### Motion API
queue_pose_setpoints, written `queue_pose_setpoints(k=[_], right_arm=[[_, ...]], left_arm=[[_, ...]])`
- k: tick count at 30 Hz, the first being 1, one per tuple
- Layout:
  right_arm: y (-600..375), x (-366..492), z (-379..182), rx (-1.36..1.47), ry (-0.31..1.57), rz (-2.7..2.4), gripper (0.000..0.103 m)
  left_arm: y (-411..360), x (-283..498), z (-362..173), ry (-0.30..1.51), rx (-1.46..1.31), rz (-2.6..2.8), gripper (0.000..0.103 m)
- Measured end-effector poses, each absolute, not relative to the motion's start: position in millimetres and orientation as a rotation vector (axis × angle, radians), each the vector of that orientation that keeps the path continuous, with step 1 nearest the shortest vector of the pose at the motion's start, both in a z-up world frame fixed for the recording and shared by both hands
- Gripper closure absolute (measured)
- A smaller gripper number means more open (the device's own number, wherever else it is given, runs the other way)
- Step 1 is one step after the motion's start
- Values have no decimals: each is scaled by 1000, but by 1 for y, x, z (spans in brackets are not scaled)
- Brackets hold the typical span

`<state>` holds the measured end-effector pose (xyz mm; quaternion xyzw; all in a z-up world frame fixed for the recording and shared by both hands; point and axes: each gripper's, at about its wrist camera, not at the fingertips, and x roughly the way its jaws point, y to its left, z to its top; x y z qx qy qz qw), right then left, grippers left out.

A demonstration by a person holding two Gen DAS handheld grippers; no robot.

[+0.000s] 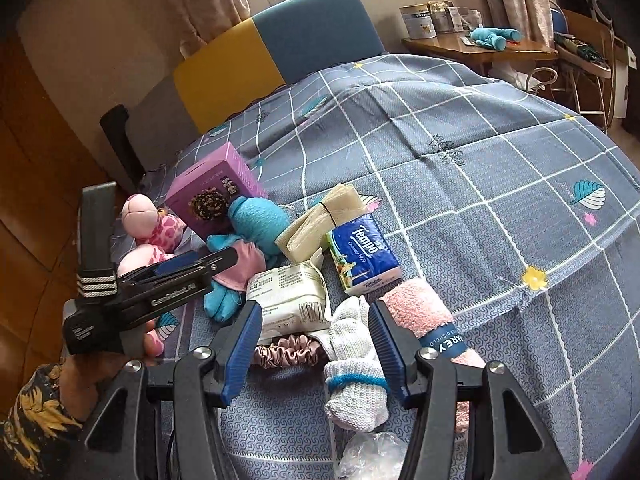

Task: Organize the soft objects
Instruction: 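Grasp the teal plush doll in pink dress with the left gripper, then grasp the beige mesh bundle with the right gripper while the left gripper holds the doll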

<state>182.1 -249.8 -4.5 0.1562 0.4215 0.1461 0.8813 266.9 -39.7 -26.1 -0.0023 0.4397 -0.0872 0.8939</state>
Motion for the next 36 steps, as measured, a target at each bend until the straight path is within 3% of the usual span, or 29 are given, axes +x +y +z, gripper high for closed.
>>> queue_pose_setpoints(k=[3, 5, 8, 9, 11, 36], right_arm=[[-250, 182, -5, 333, 879, 313, 47], [-250, 182, -5, 339, 879, 316, 47], [-250, 181, -4, 340, 871, 310, 47], [-250, 181, -4, 335, 866, 303, 47], [-250, 179, -2, 323, 851, 292, 47], [-241, 187, -20, 298, 937, 273, 47]], left_arm=[[-49, 282, -37, 926, 30, -187, 36], [-51, 289, -43, 929, 35, -189, 43], [-54, 299, -53, 962, 29, -192, 61], [-56, 300, -56, 970, 38, -188, 71], [-57, 300, -58, 964, 58, -176, 76], [-17, 152, 5, 806, -35, -203, 77]])
